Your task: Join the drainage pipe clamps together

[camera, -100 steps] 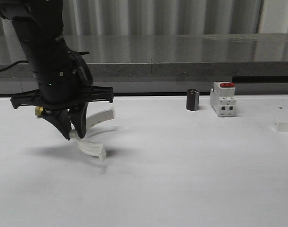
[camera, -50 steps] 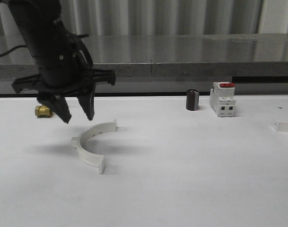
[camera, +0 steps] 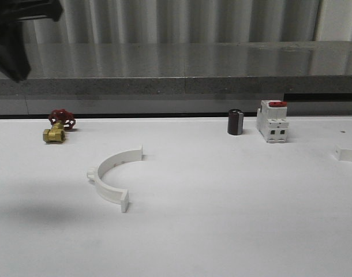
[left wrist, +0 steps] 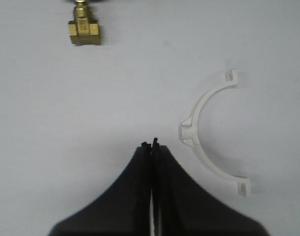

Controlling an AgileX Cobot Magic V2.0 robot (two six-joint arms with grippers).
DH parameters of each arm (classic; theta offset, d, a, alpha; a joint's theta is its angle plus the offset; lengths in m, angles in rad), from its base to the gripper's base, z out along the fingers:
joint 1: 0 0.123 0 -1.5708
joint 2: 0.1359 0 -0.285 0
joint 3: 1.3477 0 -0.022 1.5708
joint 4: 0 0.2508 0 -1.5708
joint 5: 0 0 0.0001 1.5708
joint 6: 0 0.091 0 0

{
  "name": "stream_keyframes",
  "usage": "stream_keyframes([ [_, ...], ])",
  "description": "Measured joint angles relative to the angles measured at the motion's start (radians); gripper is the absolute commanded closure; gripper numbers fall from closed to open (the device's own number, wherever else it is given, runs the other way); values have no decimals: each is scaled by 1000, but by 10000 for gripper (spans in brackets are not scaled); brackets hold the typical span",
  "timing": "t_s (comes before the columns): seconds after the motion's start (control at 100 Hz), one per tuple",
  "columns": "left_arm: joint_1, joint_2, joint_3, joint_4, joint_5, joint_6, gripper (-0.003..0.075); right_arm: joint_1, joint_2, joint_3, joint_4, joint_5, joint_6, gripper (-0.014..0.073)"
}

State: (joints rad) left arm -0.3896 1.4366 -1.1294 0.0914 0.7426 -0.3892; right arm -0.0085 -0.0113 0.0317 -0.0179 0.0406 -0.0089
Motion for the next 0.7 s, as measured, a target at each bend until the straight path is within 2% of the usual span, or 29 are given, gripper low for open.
stream_keyframes([
  [0.41,105,-473,373,2,-69,17,740,0,0,0,0,0,0,660],
  [0.7,117,-762,560,-29,-71,17,740,0,0,0,0,-2,0,660],
])
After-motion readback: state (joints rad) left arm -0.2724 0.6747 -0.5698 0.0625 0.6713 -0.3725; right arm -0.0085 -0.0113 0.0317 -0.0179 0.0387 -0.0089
